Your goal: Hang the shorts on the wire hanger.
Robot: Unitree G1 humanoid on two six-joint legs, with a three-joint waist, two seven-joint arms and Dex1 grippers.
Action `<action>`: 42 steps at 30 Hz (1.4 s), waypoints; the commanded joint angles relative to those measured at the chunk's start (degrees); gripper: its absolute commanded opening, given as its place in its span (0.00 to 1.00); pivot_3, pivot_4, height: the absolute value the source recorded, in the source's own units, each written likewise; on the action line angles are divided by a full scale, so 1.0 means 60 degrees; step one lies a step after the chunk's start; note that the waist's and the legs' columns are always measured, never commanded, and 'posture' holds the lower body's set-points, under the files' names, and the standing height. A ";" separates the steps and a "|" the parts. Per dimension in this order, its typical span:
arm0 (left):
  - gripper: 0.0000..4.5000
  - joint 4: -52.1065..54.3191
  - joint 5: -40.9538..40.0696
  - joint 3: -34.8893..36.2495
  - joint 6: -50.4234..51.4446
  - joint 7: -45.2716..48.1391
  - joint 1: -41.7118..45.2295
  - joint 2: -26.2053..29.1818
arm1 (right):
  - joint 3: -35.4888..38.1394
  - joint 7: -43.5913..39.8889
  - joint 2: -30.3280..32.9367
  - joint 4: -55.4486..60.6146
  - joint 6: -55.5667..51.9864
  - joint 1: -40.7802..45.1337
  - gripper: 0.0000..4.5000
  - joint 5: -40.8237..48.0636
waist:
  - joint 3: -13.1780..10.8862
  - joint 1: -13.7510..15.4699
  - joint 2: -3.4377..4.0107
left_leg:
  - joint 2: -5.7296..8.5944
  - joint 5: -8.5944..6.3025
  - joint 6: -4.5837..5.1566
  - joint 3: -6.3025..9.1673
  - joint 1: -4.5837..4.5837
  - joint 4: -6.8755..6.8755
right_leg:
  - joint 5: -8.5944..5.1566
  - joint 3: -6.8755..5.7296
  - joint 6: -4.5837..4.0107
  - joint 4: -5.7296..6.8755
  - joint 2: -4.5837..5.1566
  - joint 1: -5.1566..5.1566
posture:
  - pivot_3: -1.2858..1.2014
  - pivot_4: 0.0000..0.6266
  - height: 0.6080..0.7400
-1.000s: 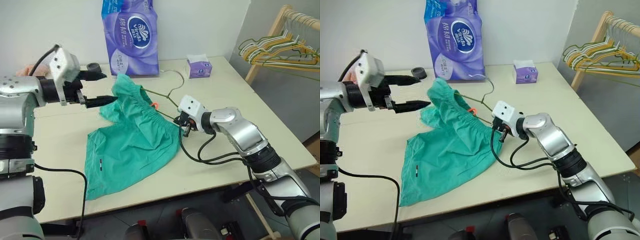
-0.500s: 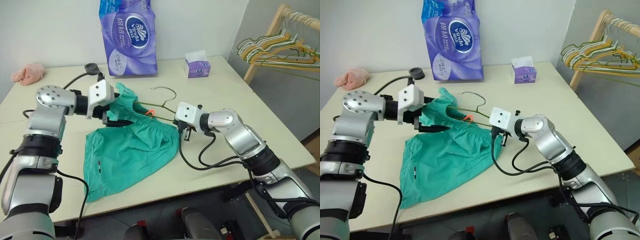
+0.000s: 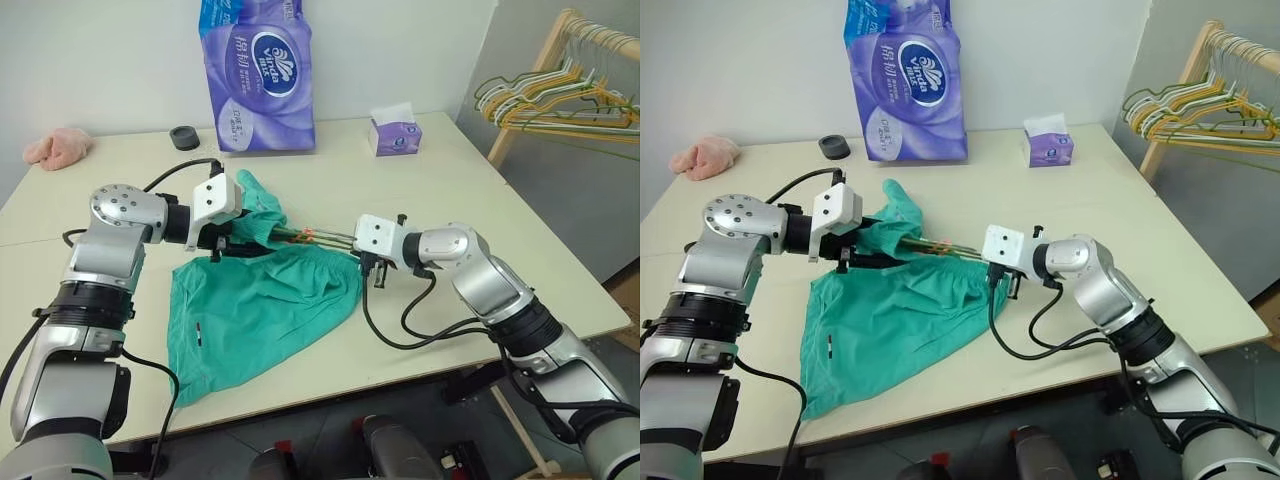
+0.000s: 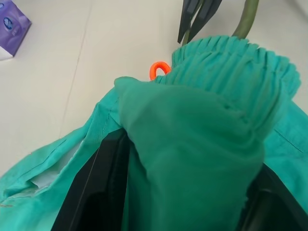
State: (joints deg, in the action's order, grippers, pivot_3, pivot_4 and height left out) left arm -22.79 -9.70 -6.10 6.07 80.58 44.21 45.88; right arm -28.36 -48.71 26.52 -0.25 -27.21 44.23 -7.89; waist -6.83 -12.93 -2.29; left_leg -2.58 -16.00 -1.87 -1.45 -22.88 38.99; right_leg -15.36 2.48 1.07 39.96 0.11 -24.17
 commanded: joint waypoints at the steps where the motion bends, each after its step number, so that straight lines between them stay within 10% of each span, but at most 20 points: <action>1: 0.49 0.0264 -0.0096 0.0165 0.0127 -0.0085 0.0027 0.0018 | 0.0308 -0.0135 -0.0135 0.0846 0.0680 0.0151 0.00 0.0155 | 0.0000 -0.0002 0.0000 | 0.0000 0.0000 0.0000 0.0000 0.0000 0.0000 | 0.0000 0.0000 0.0000 0.0000 0.0000 0.0000 | 0.43 0.09 1.00; 19: 0.46 0.0853 -0.0189 0.0124 0.0218 0.0505 -0.0650 0.0370 | 0.0349 -0.0720 -0.0150 0.1134 0.0610 0.0031 0.00 0.0324 | 0.0001 -0.0065 0.0001 | -0.0002 0.0000 -0.0001 0.0005 0.0002 0.0000 | 0.0000 -0.0002 0.0000 0.0002 0.0000 0.0001 | 0.43 0.09 1.00; 24: 0.26 0.0802 -0.0145 0.0205 0.0179 0.0204 -0.0663 0.0277 | 0.0390 -0.1015 -0.0106 0.1252 0.0484 -0.0028 0.00 0.0417 | 0.0002 -0.0046 0.0001 | 0.0002 0.0000 0.0000 0.0006 0.0001 0.0002 | 0.0000 -0.0005 0.0000 0.0001 0.0002 0.0004 | 0.43 0.09 1.00; 29: 0.02 0.0596 -0.0083 0.0262 0.0128 -0.0021 -0.0577 0.0163 | 0.0409 -0.1310 0.0059 0.1461 0.0219 -0.0109 0.38 0.0398 | 0.0007 -0.0034 0.0006 | 0.0001 0.0000 0.0000 0.0007 0.0001 0.0003 | 0.0000 -0.0006 0.0000 0.0001 0.0002 0.0004 | 0.43 0.08 1.00; 37: 0.01 0.0263 -0.0022 0.0379 0.0389 -0.0237 -0.0601 0.0121 | 0.0770 -0.2437 0.1470 0.1747 -0.0134 -0.0309 1.00 0.0575 | 0.0009 0.0013 0.0008 | 0.0007 0.0000 0.0001 0.0006 0.0001 0.0006 | 0.0000 -0.0007 0.0000 0.0001 0.0006 0.0007 | 0.43 0.08 1.00; 42: 0.01 -0.0380 -0.0269 0.0650 0.0836 -0.0338 -0.0510 0.0125 | 0.1662 -0.2317 0.2599 0.0656 0.0443 0.0046 1.00 0.0545 | 0.0011 0.0028 0.0010 | 0.0012 0.0000 0.0003 0.0004 0.0004 0.0012 | 0.0000 -0.0013 0.0000 0.0002 0.0008 0.0011 | 0.43 0.09 1.00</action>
State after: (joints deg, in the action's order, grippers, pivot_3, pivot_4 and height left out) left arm -23.94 -11.14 -5.08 11.23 80.31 40.06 45.03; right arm -21.21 -63.08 41.74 4.33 -26.27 42.85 -4.92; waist -6.77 -12.76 -2.23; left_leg -2.53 -16.00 -1.85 -1.43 -22.85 39.05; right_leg -15.36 2.40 1.08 39.97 0.14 -24.11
